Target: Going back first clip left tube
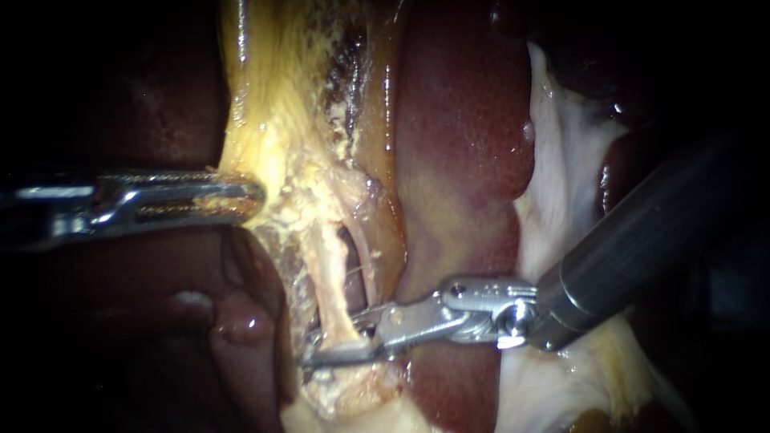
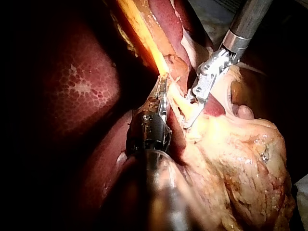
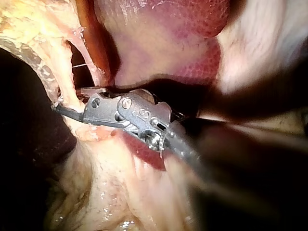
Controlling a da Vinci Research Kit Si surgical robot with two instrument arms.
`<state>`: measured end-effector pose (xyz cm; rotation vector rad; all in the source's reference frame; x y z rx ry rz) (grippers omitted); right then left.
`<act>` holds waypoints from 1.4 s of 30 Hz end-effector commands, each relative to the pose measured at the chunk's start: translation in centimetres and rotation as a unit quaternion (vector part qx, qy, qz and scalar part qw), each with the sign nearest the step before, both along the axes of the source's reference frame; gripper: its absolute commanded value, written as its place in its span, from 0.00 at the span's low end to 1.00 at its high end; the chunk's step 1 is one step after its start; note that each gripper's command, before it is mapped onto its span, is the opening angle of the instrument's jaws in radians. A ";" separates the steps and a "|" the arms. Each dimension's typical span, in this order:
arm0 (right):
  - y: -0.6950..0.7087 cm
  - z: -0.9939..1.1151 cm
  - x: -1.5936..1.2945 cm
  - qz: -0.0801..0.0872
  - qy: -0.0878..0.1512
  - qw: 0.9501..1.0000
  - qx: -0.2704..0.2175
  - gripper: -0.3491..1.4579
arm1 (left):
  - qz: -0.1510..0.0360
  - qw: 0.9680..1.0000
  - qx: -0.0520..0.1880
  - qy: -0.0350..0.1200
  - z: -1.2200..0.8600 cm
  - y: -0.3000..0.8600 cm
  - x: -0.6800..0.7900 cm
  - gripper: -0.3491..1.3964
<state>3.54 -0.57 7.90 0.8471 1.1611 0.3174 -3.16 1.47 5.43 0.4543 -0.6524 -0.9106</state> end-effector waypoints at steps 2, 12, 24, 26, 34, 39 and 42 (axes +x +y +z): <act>0.00 0.00 0.00 0.001 -0.001 1.000 0.003 0.00 | 0.000 1.000 0.000 0.000 0.00 0.00 0.01 0.00; 0.06 -0.03 -0.02 0.006 -0.012 0.999 0.029 0.43 | 0.000 1.000 0.000 0.000 0.01 0.00 0.01 0.00; 0.21 -0.14 -0.10 0.031 -0.002 0.999 -0.020 0.52 | 0.000 1.000 0.000 0.000 0.01 0.00 0.02 0.00; 0.24 -0.18 -0.16 0.031 0.009 0.999 -0.030 0.52 | 0.000 1.000 0.000 0.000 0.01 0.00 0.03 0.00; 0.42 -0.36 -0.55 0.027 0.043 0.996 -0.072 0.52 | 0.001 1.000 0.000 0.000 0.02 0.00 0.04 0.00; 0.63 -0.62 -0.85 0.021 0.067 0.991 -0.112 0.52 | 0.001 1.000 -0.001 0.000 0.04 0.00 0.05 0.00; 0.75 -0.79 -0.99 0.027 0.075 0.987 -0.139 0.52 | 0.001 1.000 -0.001 0.000 0.06 0.00 0.05 0.00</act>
